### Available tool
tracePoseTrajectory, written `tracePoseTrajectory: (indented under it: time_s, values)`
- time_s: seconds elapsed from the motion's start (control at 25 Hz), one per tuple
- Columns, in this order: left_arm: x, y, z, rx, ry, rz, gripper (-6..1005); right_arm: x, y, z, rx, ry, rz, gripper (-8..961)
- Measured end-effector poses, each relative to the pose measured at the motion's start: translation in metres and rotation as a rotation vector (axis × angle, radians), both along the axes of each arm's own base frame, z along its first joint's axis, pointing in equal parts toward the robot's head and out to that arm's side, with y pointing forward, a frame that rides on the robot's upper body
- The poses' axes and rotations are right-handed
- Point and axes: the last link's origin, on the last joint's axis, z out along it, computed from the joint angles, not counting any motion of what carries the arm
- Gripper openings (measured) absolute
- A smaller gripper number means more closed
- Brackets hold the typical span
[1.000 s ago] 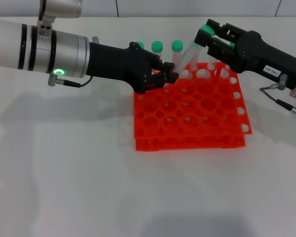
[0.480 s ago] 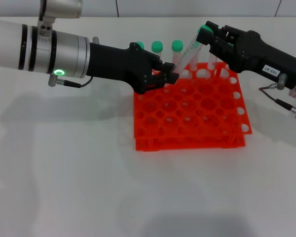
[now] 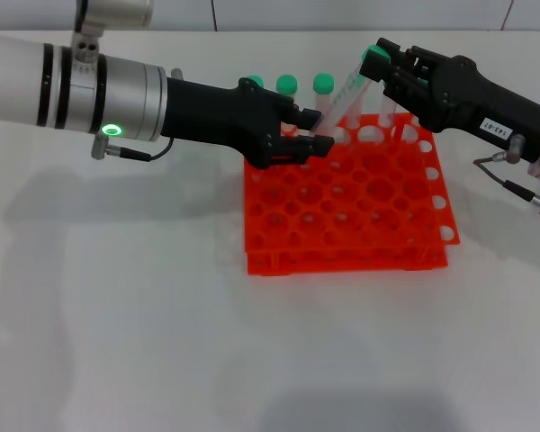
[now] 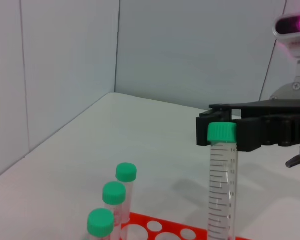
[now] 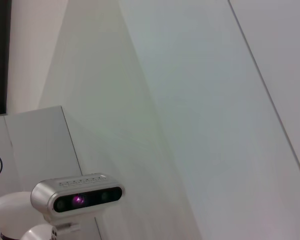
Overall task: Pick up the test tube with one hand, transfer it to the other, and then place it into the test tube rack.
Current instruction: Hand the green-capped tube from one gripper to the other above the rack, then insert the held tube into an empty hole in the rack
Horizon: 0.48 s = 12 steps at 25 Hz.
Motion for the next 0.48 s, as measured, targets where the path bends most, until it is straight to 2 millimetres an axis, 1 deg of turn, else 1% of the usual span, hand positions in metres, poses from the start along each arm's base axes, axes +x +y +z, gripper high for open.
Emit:
tracePoseTrajectory:
  time_s: [0.12,0.32,0.48]
  values:
    - [0.001,0.0,0.0,-0.007,0.007,0.012,325,0.0,0.0,0.0,-0.001,0.0,-0.001,252]
    - [0.003,0.002,0.001,-0.009,0.015,0.019,516,0.001,-0.001,0.0,-0.003,0.0,-0.003,253]
    - [0.007,0.006,0.011,0.003,0.04,0.037,688,0.001,-0.001,0.001,-0.005,-0.001,0.002,253]
